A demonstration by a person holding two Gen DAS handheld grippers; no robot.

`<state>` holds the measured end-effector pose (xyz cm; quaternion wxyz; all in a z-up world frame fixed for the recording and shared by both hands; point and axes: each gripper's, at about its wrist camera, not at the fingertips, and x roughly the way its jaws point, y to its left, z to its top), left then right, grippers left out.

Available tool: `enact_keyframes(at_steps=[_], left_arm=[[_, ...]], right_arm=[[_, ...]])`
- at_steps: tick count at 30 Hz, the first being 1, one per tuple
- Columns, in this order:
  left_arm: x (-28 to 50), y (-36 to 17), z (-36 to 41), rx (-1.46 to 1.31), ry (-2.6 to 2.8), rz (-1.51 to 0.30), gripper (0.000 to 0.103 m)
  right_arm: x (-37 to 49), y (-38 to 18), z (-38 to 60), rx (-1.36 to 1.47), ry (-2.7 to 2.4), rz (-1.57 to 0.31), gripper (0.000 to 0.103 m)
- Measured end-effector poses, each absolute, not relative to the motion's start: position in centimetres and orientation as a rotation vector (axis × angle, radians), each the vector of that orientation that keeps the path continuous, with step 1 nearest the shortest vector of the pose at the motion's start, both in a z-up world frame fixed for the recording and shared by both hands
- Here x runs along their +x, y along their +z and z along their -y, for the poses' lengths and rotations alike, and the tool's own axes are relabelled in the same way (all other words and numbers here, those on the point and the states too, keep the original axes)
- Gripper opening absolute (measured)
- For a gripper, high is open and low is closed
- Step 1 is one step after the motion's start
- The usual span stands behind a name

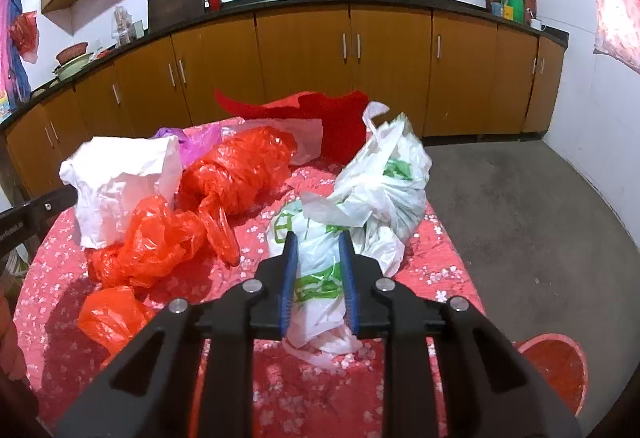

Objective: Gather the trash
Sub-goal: 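Grasp the green-printed white bag with the right gripper while the left gripper grasps white paper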

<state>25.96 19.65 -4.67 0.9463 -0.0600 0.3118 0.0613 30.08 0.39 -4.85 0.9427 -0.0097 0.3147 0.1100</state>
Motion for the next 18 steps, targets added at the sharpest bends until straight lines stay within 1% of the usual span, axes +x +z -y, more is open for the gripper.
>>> enact_keyframes(at_steps=[2,4,5,6,8,11,12,13,14,15,17,18], left_arm=[[25.1,-3.8,-19.9,-0.116,0.135,-0.606,0.005],[24.5,-2.8,-20.0,-0.106,0.147,-0.577,0.002],[24.2,-2.2,-20.1,-0.104,0.149,-0.564,0.001],[24.1,-1.8,-20.2,-0.105,0.149,-0.558,0.001],[24.0,-1.4,-20.4,-0.107,0.136,-0.560,0.001],[24.5,-2.3,-20.4,-0.113,0.119,-0.598,0.003],[24.7,-2.8,-20.3,-0.124,0.111,-0.612,0.011],[24.7,-3.1,-20.2,-0.133,0.113,-0.619,0.033],[24.8,-3.5,-20.1,-0.138,0.114,-0.629,0.047],[24.8,-3.8,-19.8,-0.136,0.114,-0.629,0.057],[24.9,-4.0,-19.2,-0.120,0.103,-0.626,0.058],[25.0,-4.1,-19.0,-0.111,0.105,-0.628,0.058]], right_arm=[[29.8,-4.4,-0.3,-0.028,0.232,-0.623,0.019],[29.5,-4.0,-0.3,-0.037,0.242,-0.612,0.015],[29.3,-3.8,-0.4,-0.040,0.250,-0.609,0.011],[29.2,-3.6,-0.3,-0.040,0.257,-0.608,0.004],[29.1,-3.5,-0.1,-0.032,0.261,-0.611,0.003],[28.9,-3.6,0.0,-0.035,0.266,-0.616,0.003],[28.8,-3.6,0.0,-0.041,0.265,-0.614,0.003],[28.7,-3.5,-0.1,-0.048,0.269,-0.612,0.003],[28.5,-3.6,-0.1,-0.053,0.272,-0.611,0.003],[28.4,-3.5,-0.2,-0.060,0.274,-0.607,0.005],[28.3,-3.4,-0.4,-0.068,0.280,-0.602,0.008],[28.3,-3.4,-0.6,-0.069,0.283,-0.602,0.017]])
